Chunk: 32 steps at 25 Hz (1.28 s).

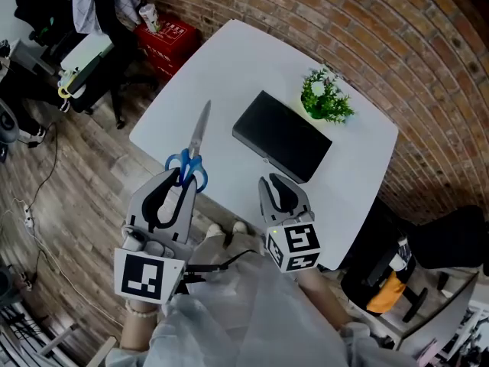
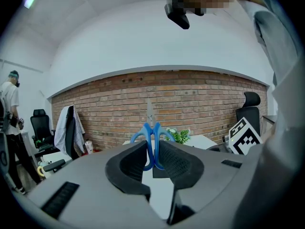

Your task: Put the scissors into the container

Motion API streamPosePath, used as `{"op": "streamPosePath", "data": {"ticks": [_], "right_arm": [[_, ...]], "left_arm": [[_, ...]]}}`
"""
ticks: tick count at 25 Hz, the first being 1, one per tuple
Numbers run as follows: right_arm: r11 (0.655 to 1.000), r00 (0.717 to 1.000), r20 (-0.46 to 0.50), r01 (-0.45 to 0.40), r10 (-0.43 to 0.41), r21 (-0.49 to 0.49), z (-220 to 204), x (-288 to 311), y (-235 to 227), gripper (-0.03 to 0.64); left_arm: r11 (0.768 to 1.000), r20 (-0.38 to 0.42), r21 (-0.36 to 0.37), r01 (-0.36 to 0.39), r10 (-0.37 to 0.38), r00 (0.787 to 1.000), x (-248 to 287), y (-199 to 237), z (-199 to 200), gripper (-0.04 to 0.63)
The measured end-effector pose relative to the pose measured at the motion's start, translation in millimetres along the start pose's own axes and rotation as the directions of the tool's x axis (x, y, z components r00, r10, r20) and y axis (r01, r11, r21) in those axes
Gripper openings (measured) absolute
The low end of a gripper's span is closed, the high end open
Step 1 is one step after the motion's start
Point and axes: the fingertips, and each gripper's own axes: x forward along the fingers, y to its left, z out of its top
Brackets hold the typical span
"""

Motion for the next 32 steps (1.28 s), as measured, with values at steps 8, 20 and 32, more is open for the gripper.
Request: {"op": "streamPosePath", "data": {"ticks": [8,20,32], "right_arm": [[0.991,0.993,-0.098,0.077,-0.067,0.106,-49.0,38.9,-24.0,0.058],[0.964,0.966,-0.181,0.216,-0.187,0.154,-80.2,79.0,-55.5,0.092],[0.914,0.949,-0.175,0.302,-0.262,0.270,-85.9,98.0,-65.3,0.097]], "left_arm": [[1.000,-0.045,-0.006,-0.007,0.007,0.999,11.5,8.0,-15.4,0.095],[0.999,-0.108,-0.025,0.020,-0.022,0.994,31.7,13.8,-33.5,0.094],[0.999,-0.144,-0.032,0.043,-0.047,0.988,37.1,20.4,-48.6,0.094]]}}
